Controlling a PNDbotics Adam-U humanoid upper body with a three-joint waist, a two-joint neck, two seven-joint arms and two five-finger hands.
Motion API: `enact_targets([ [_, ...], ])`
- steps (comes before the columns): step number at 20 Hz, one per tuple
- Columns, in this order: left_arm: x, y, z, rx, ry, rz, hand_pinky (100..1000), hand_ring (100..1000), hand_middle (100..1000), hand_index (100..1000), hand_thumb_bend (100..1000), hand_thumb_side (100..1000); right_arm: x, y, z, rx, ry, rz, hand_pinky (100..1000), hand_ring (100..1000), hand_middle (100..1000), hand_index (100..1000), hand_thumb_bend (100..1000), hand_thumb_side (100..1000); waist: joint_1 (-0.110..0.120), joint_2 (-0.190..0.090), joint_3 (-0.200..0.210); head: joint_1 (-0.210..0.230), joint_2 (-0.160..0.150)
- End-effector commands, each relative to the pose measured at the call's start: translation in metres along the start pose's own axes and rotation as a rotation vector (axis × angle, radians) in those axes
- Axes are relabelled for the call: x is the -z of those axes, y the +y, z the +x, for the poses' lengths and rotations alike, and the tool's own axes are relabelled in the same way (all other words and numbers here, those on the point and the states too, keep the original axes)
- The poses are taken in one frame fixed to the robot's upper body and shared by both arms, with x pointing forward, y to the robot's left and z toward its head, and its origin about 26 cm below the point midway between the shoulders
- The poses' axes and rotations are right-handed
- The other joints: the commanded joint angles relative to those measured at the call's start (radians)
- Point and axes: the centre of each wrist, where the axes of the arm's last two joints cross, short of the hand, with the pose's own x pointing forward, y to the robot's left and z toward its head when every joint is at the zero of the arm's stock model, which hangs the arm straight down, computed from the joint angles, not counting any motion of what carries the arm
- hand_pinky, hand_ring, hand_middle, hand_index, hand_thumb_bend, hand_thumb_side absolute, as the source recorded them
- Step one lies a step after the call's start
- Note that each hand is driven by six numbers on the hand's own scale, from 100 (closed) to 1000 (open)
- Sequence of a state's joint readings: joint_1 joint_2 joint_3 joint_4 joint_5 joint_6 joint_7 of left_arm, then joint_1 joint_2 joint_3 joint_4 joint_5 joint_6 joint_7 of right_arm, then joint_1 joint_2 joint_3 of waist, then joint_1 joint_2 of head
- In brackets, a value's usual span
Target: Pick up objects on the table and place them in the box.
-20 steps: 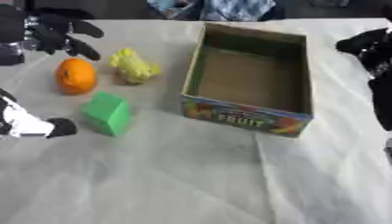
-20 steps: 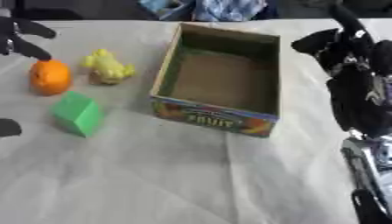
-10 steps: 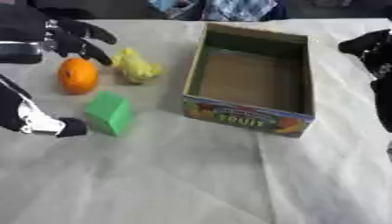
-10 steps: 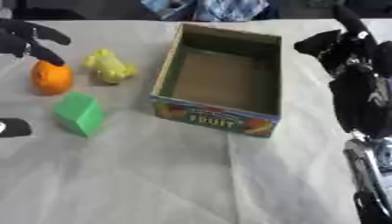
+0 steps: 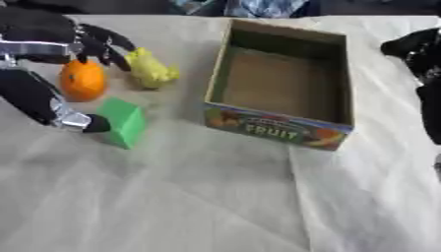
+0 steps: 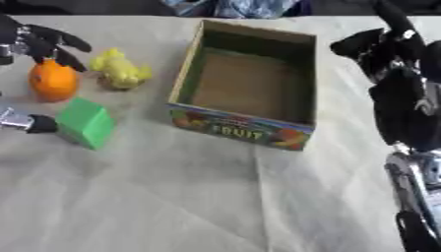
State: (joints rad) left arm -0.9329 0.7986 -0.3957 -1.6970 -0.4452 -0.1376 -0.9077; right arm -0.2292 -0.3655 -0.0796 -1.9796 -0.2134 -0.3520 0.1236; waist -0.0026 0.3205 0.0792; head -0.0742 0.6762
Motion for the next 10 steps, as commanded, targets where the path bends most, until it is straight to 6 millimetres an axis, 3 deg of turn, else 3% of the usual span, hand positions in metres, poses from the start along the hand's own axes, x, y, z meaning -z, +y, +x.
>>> enact_targets([
  [1,0.001,0.004,-0.008,0.025,0.017,-0.01,735,845,1000,922,508,701,0.007,-0.002,0.007,-0.007,-0.038,0.012,800,723,630,969,365,1000,-0.001,-0.012,-0.002,0.0,-0.004],
  [10,0.017,-0.005,-0.029,0.08,0.058,-0.078,760,869,1000,938,613,740,0.009,0.0,0.007,0.001,-0.044,0.019,800,722,628,968,366,1000,-0.004,-0.006,-0.004,0.007,-0.018],
])
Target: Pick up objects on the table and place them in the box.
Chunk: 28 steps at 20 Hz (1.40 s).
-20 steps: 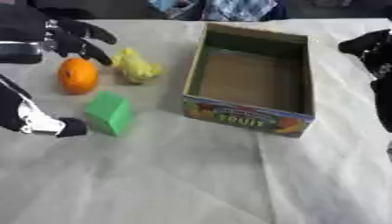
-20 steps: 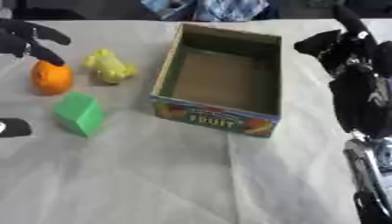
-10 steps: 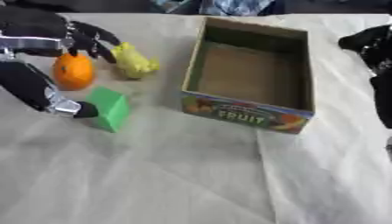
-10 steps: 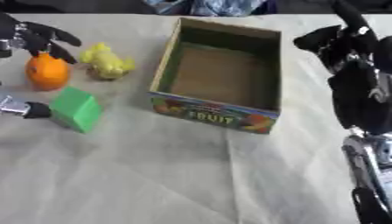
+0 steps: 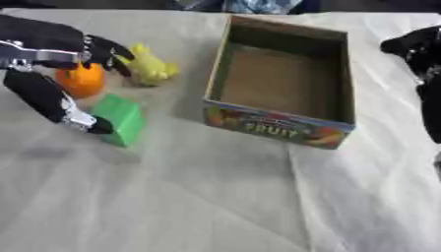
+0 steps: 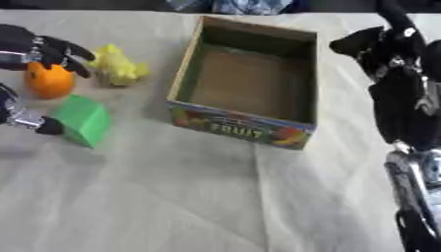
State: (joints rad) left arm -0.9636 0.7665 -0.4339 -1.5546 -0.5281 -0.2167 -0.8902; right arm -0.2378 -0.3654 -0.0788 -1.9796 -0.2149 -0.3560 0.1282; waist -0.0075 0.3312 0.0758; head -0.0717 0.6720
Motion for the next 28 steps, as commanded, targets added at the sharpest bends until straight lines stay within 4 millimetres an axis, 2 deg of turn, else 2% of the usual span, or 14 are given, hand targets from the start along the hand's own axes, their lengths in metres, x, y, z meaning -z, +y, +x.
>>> enact_targets([
  [1,-0.002,0.006,-0.009,0.055,0.024,-0.021,754,866,1000,941,604,736,0.006,-0.001,0.006,0.0,-0.031,0.014,800,721,628,967,365,1000,0.001,-0.016,-0.001,0.005,-0.015],
  [16,0.013,-0.012,-0.024,0.074,-0.014,-0.093,757,852,1000,951,615,787,0.006,0.001,0.006,0.006,-0.019,0.014,798,719,623,965,363,1000,0.004,-0.01,-0.004,0.007,-0.021],
  [21,0.012,-0.014,-0.026,0.116,-0.012,-0.115,766,857,1000,952,626,771,0.006,0.001,0.006,0.007,-0.015,0.014,798,718,622,964,363,1000,0.007,-0.01,-0.003,0.008,-0.021],
  [23,0.012,-0.018,-0.027,0.136,-0.006,-0.138,769,858,1000,951,623,749,0.006,0.001,0.006,0.007,-0.013,0.014,797,717,621,965,363,1000,0.008,-0.009,-0.004,0.008,-0.022],
  [28,0.017,-0.029,-0.032,0.17,0.003,-0.198,773,861,1000,951,663,762,0.005,0.001,0.006,0.008,-0.009,0.012,797,717,619,964,362,1000,0.009,-0.007,-0.006,0.011,-0.022],
])
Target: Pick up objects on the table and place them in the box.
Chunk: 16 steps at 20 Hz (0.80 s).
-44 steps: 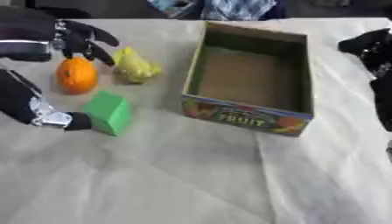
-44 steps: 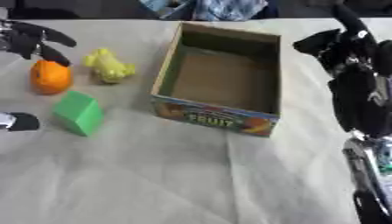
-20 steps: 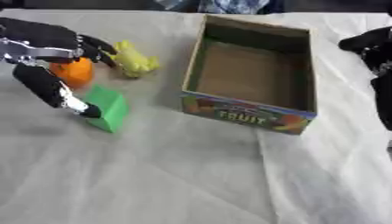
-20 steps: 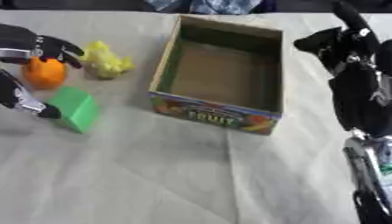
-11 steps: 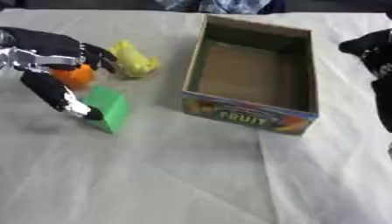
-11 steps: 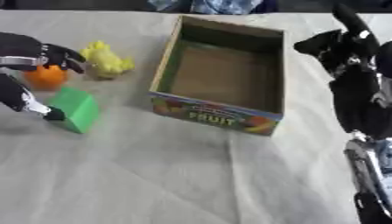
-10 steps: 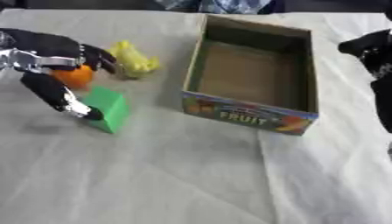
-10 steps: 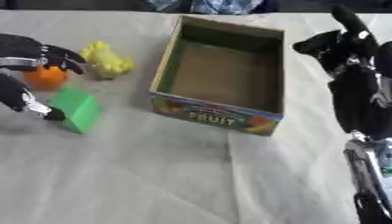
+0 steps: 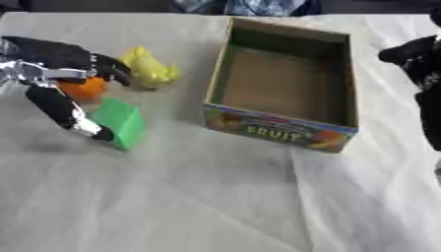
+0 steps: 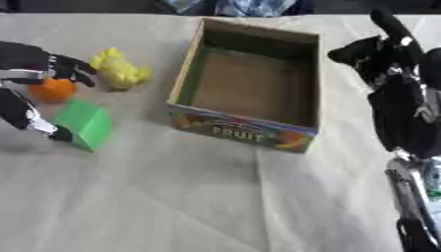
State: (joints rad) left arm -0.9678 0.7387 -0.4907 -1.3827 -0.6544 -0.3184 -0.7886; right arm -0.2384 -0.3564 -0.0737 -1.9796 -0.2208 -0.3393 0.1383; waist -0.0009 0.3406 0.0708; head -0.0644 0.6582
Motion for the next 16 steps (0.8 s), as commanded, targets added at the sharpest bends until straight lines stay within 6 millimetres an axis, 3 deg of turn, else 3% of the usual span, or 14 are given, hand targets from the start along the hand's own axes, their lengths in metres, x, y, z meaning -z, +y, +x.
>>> enact_targets([
  [1,-0.0084,0.0019,-0.0082,0.133,-0.044,-0.144,774,862,1000,951,665,762,0.0054,-0.0018,0.0065,-0.009,-0.024,0.007,797,717,619,964,362,1000,0.003,-0.016,-0.001,0.004,-0.008],
  [11,-0.0017,-0.0042,-0.0147,0.184,0.003,-0.202,777,863,1000,941,695,735,0.0052,-0.001,0.0062,-0.003,-0.021,0.003,797,715,616,962,360,1000,0.0,-0.013,-0.003,0.011,-0.013],
  [16,0.0003,-0.0002,-0.0137,0.157,0.017,-0.179,747,822,1000,887,681,715,0.0051,-0.0001,0.0058,0.0,-0.019,0.002,797,715,615,962,360,1000,-0.003,-0.01,-0.004,0.013,-0.018],
])
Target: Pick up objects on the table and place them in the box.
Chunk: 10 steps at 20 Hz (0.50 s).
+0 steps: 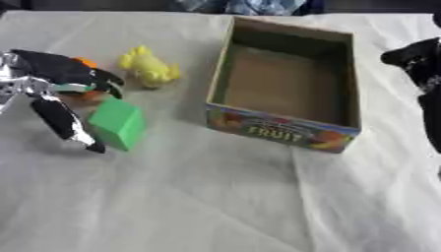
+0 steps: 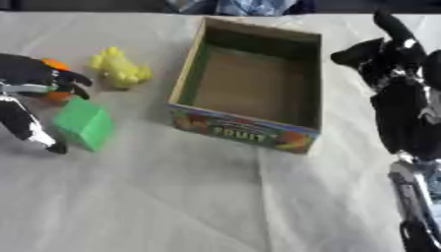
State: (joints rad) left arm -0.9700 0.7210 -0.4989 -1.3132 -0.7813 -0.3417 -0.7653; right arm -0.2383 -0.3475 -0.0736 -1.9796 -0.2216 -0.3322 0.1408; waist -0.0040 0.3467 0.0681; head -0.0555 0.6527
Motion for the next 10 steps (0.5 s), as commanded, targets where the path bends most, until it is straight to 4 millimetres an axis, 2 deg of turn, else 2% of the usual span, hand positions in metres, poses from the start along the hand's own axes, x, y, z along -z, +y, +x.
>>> enact_targets([
  [1,-0.0093,0.0118,-0.0059,0.105,-0.058,-0.112,739,812,1000,871,674,714,0.0054,-0.0015,0.0064,-0.008,-0.025,0.006,796,715,615,962,360,1000,-0.001,-0.015,-0.001,0.004,-0.012],
  [6,-0.0098,0.0166,-0.0002,0.093,-0.078,-0.086,713,771,1000,780,630,716,0.0047,-0.0012,0.0062,-0.01,-0.019,0.004,796,715,613,963,359,1000,-0.001,-0.013,-0.001,0.003,-0.009],
  [10,-0.0118,0.0211,0.0023,0.075,-0.081,-0.063,710,764,1000,789,615,714,0.0044,-0.0011,0.006,-0.011,-0.015,0.003,796,715,613,964,359,1000,0.0,-0.013,-0.001,0.002,-0.01],
])
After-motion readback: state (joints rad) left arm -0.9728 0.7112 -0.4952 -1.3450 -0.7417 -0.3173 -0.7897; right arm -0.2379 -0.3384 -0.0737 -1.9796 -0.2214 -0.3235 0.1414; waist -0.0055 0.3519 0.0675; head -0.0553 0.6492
